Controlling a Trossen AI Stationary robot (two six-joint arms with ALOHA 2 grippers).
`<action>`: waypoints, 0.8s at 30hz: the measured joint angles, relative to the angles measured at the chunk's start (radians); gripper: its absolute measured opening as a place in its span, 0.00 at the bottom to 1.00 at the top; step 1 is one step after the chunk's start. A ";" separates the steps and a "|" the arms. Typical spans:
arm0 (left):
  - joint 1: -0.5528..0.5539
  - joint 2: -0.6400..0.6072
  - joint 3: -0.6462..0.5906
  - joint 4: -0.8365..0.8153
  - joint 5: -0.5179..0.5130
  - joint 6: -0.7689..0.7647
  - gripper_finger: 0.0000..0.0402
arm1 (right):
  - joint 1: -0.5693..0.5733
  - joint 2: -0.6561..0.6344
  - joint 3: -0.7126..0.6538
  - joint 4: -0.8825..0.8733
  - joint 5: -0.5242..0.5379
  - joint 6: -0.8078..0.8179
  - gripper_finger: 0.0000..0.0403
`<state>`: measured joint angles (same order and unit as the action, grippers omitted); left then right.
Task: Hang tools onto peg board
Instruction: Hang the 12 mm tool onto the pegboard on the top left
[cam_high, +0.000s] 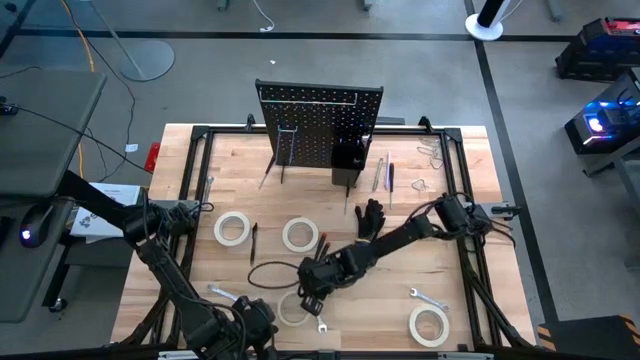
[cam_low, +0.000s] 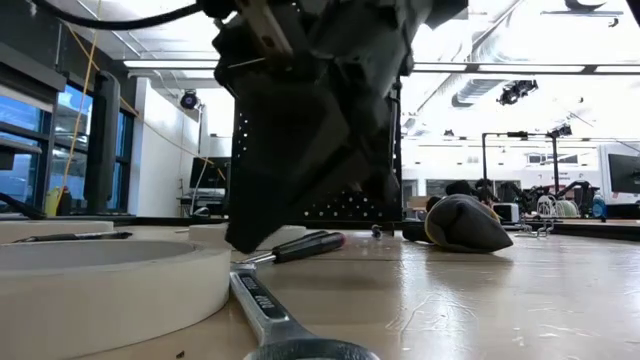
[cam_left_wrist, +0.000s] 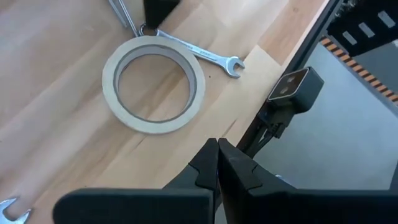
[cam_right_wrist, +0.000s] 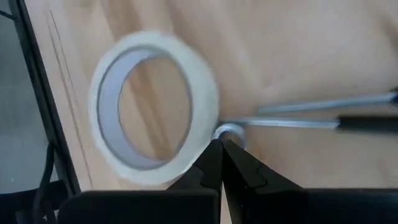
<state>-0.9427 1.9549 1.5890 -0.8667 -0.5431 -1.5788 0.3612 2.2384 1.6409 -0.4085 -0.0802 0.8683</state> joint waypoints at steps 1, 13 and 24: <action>0.000 0.000 0.000 0.000 0.000 -0.008 0.00 | -0.007 0.000 0.000 -0.006 -0.006 -0.012 0.00; 0.014 0.000 0.000 -0.004 -0.006 -0.016 0.00 | -0.007 0.000 0.000 -0.032 -0.043 -0.058 0.00; 0.032 0.000 0.000 -0.004 -0.015 -0.016 0.00 | -0.014 0.000 0.000 -0.020 -0.023 -0.039 0.00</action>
<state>-0.9108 1.9549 1.5890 -0.8703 -0.5583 -1.5948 0.3470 2.2383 1.6409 -0.4282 -0.1036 0.8292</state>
